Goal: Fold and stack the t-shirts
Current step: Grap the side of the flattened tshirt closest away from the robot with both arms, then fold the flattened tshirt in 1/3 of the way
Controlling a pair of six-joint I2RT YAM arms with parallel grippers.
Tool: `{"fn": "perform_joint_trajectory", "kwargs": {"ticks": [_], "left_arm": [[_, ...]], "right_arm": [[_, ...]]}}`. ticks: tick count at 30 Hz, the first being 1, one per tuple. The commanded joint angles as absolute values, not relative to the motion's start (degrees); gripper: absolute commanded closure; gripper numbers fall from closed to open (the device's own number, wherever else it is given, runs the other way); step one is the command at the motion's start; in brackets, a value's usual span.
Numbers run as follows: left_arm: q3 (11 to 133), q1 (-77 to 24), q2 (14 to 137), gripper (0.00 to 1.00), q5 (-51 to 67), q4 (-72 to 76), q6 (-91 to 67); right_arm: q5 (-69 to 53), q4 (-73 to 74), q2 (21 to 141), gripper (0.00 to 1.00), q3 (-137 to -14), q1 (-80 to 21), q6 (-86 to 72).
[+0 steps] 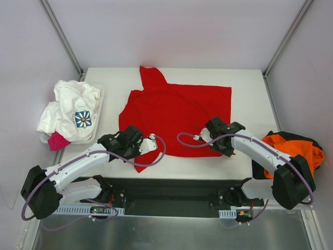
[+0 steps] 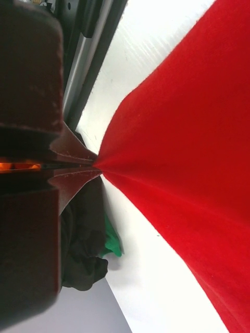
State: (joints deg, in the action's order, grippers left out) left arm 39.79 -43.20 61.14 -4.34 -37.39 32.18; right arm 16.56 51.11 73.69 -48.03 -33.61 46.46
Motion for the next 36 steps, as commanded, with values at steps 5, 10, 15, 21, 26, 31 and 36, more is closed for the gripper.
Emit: {"fn": "perform_joint_trajectory", "kwargs": {"ticks": [5, 10, 15, 21, 26, 31, 36], "left_arm": [[43.84, -43.68, 57.22, 1.00, -8.60, -40.87, 34.10], [48.60, -42.98, 58.97, 1.00, -11.16, -37.89, 37.17], [51.85, -39.47, 63.01, 1.00, -9.85, -33.67, 40.68], [54.67, -32.36, 68.81, 1.00, -5.90, -31.29, 44.47], [56.60, -27.60, 73.12, 1.00, -3.61, -29.27, 47.45], [59.14, -24.97, 77.33, 1.00, -2.03, -28.21, 49.13], [61.78, -23.64, 81.12, 1.00, -0.97, -27.33, 49.92]], "right_arm": [[19.16, 54.14, 72.50, 0.99, -50.27, -34.01, 46.76], [20.48, 53.35, 75.14, 0.99, -52.29, -34.01, 47.72], [20.74, 51.68, 77.51, 0.99, -53.26, -33.49, 49.13], [19.51, 50.54, 82.61, 0.99, -56.86, -30.68, 52.29], [18.20, 50.01, 87.26, 0.99, -60.46, -27.43, 55.28], [17.93, 49.31, 91.84, 0.99, -64.33, -24.70, 57.21], [17.40, 48.25, 96.40, 0.99, -66.44, -23.03, 58.44]]}}
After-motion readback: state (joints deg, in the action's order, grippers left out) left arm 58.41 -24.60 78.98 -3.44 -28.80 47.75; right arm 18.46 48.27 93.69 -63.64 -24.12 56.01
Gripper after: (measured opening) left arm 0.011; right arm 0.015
